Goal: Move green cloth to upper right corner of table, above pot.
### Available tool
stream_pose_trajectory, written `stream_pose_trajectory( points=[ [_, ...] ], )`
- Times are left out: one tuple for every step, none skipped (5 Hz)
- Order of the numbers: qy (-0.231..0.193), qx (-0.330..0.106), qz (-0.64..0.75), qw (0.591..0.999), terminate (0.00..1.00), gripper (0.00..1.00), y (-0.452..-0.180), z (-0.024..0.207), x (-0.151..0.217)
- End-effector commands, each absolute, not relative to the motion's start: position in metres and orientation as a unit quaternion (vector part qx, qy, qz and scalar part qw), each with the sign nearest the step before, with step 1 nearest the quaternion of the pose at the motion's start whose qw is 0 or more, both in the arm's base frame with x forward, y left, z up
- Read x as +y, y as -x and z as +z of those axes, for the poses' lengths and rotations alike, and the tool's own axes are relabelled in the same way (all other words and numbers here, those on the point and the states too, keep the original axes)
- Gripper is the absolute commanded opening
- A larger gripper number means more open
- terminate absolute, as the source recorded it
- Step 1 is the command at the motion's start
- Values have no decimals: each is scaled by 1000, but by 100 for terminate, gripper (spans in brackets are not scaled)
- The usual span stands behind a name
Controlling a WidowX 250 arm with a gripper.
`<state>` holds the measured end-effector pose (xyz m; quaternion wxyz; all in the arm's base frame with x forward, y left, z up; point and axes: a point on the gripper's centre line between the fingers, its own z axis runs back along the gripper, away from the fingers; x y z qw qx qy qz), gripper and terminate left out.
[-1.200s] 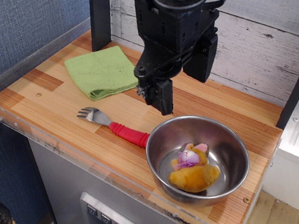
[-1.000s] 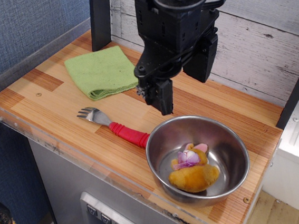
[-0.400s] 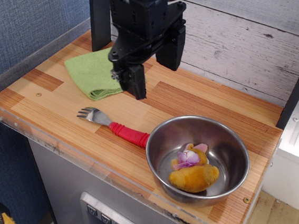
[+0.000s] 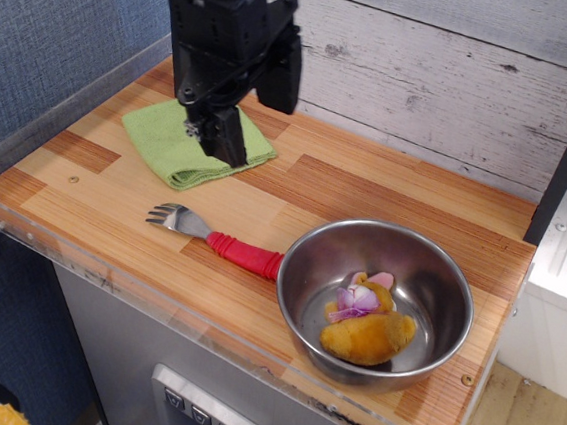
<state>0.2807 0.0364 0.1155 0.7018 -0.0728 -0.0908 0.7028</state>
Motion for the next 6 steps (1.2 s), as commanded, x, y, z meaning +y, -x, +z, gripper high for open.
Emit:
stream_pose_trajectory(
  points=[
    [77,-115,741,657,0,100,-305,117,83],
    [73,-110,756,641,0,100,-312,108,102],
    [67,-98,767,630,0,100,-316,95,119],
    [59,-93,778,618,0,100,-318,84,137],
    [52,-95,779,617,0,100,-325,77,147],
    [52,-89,782,615,0,100,-333,68,151]
  ],
)
